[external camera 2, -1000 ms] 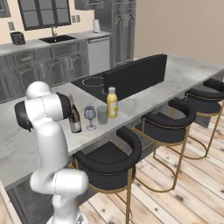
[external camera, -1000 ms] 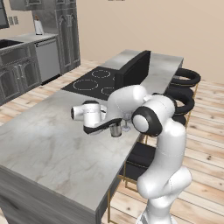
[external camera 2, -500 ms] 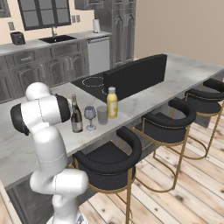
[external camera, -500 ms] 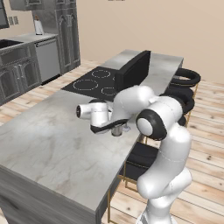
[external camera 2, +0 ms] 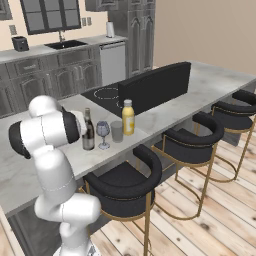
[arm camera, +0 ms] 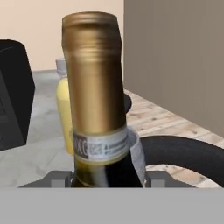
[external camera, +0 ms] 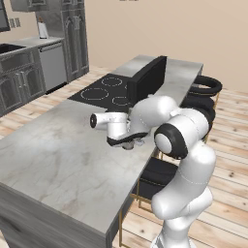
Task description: There is a wine glass and glass cup on the dining counter. Place the wine bottle next to the wine glass and the juice bottle next to the glass cup.
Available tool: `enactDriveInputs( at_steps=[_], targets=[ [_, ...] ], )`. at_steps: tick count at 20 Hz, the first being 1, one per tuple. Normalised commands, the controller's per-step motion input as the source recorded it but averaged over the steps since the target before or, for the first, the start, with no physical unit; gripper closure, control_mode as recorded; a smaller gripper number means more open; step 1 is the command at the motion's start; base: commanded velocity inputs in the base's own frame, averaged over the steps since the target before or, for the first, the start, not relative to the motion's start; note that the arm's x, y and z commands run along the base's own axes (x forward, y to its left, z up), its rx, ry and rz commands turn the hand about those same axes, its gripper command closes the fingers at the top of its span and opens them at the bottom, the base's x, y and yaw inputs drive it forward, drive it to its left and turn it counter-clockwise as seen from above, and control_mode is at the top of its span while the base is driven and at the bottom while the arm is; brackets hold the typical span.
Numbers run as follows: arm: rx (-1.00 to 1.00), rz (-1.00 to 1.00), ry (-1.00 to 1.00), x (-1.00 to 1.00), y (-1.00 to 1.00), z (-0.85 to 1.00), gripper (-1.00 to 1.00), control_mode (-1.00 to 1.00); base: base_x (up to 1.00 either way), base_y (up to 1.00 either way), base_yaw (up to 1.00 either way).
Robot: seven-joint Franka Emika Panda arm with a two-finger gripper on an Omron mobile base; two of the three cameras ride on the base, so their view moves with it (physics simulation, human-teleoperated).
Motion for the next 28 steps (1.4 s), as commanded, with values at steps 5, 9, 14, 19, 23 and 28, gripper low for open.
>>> enactDriveInputs(
  at_steps=[5, 9, 14, 19, 23, 28],
  targets=[
    [0.00, 0.00, -0.19, -0.09, 0.00, -0.33, 1.00, -1.00, 0.00, 0.00, 0.00],
    [0.00, 0.00, -0.17, -0.16, 0.00, -0.38, 1.00, -1.00, 0.00, 0.00, 0.00],
    [0.03, 0.00, -0.12, -0.15, 0.00, -0.41, 1.00, -1.00, 0.00, 0.00, 0.00],
    [0.07, -0.01, -0.12, -0.06, 0.02, -0.41, 1.00, -1.00, 0.00, 0.00, 0.00],
    [0.09, 0.00, -0.19, -0.02, 0.04, -0.43, 1.00, -1.00, 0.00, 0.00, 0.00],
    [0.07, 0.00, -0.26, -0.04, 0.06, -0.45, 1.00, -1.00, 0.00, 0.00, 0.00]
  ],
)
